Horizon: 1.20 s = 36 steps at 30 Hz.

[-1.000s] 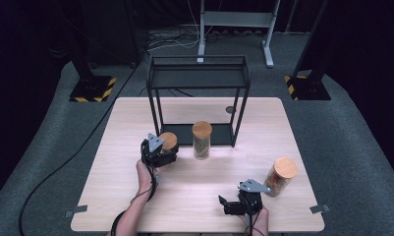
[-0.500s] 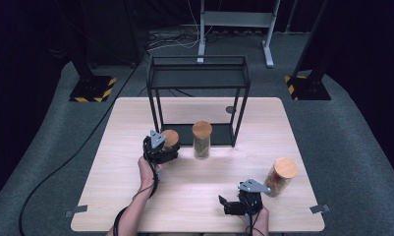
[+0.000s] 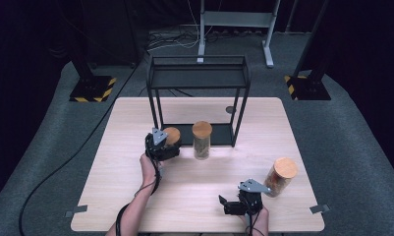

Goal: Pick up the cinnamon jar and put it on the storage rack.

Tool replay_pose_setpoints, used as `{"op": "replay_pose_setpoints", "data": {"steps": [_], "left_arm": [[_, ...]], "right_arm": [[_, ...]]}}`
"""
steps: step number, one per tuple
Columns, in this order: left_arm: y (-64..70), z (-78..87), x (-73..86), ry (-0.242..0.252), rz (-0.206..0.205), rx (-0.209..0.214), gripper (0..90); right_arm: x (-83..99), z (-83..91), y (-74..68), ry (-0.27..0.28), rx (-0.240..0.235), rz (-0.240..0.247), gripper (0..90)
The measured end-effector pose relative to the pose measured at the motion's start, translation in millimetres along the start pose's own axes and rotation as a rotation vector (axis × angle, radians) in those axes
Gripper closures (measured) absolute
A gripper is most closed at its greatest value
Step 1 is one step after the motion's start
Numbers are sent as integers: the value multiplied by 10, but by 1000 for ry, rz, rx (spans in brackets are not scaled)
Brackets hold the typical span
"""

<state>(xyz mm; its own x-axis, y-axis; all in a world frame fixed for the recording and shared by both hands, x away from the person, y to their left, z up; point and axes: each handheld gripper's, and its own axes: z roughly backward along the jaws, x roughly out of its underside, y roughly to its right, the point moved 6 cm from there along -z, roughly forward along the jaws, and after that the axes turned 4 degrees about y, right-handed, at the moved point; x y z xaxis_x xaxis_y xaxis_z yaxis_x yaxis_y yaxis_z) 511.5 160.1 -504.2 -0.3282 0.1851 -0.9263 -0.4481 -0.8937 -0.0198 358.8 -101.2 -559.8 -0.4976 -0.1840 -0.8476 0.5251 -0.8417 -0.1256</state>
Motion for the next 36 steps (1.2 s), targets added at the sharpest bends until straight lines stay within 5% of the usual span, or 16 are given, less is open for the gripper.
{"op": "replay_pose_setpoints", "data": {"steps": [36], "left_arm": [[-20,-304,-75,-29,12,2,253]], "right_arm": [[1,-3,-4,-2,-1,2,11]]}}
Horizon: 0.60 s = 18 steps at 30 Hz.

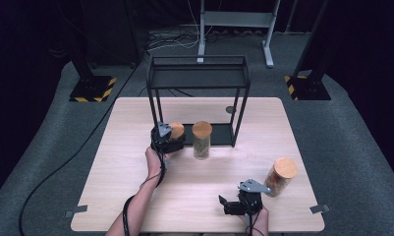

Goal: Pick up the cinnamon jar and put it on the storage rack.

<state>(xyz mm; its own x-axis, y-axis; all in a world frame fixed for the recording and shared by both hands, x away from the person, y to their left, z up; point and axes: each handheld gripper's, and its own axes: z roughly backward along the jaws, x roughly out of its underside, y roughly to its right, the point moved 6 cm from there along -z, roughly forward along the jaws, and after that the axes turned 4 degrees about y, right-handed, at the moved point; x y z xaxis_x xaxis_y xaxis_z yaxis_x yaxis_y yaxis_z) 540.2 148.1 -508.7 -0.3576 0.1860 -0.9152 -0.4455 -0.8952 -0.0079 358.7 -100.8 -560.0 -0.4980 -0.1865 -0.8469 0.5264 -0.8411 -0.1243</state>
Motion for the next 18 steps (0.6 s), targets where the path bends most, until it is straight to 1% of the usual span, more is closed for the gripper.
{"op": "replay_pose_setpoints", "data": {"steps": [6,18], "left_arm": [[1,-50,-10,-2,-10,-3,253],[27,-74,-17,6,1,-4,253]], "right_arm": [[0,-1,0,-1,0,0,11],[1,-3,-2,-4,3,2,11]]}}
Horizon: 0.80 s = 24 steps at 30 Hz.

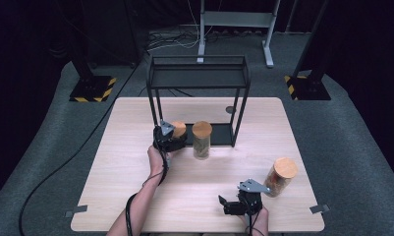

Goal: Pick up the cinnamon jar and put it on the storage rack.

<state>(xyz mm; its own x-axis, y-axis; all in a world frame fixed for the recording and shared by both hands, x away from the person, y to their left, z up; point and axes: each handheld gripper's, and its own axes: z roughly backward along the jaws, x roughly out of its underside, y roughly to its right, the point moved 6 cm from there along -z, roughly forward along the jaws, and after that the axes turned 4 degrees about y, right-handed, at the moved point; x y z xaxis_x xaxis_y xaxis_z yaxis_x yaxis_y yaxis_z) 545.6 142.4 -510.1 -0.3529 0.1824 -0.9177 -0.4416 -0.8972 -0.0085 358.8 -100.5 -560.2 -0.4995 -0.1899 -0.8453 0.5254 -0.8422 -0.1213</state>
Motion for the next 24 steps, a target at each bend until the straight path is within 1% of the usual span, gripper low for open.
{"op": "replay_pose_setpoints", "data": {"steps": [5,9,15,24], "left_arm": [[24,-2,-16,6,2,4,253],[48,-21,-29,5,-4,2,253],[55,-63,-29,-6,-8,-1,253],[55,-159,-71,-19,-7,-8,253]], "right_arm": [[0,-1,0,-1,-1,0,12],[0,-2,-1,-1,0,1,12],[0,0,0,0,-2,-1,12],[0,1,0,0,-2,0,12]]}}
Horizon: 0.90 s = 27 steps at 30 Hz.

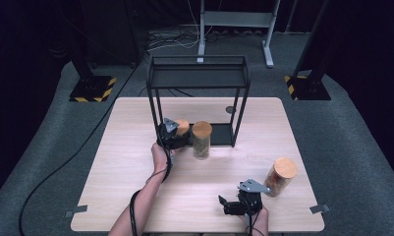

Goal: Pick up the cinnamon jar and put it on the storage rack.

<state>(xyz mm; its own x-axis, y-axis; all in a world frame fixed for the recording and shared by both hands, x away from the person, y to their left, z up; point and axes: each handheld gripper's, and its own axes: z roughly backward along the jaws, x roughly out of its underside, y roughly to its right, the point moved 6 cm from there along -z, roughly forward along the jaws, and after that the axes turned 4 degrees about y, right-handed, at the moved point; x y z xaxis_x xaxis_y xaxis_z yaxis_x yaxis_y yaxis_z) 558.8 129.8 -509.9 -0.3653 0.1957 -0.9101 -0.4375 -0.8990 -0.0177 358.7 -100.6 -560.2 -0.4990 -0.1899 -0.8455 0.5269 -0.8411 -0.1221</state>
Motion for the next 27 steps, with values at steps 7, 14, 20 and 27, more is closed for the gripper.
{"op": "replay_pose_setpoints", "data": {"steps": [7,14,20,27], "left_arm": [[-36,-87,1,-17,16,-4,253],[-76,-160,4,-21,31,-13,253],[-118,-211,-10,-18,41,-19,253],[-139,-255,-22,-9,46,-24,253]], "right_arm": [[0,1,-1,1,1,2,12],[0,0,-2,0,1,3,12],[0,0,-2,0,2,3,12],[1,-2,-3,-1,4,5,12]]}}
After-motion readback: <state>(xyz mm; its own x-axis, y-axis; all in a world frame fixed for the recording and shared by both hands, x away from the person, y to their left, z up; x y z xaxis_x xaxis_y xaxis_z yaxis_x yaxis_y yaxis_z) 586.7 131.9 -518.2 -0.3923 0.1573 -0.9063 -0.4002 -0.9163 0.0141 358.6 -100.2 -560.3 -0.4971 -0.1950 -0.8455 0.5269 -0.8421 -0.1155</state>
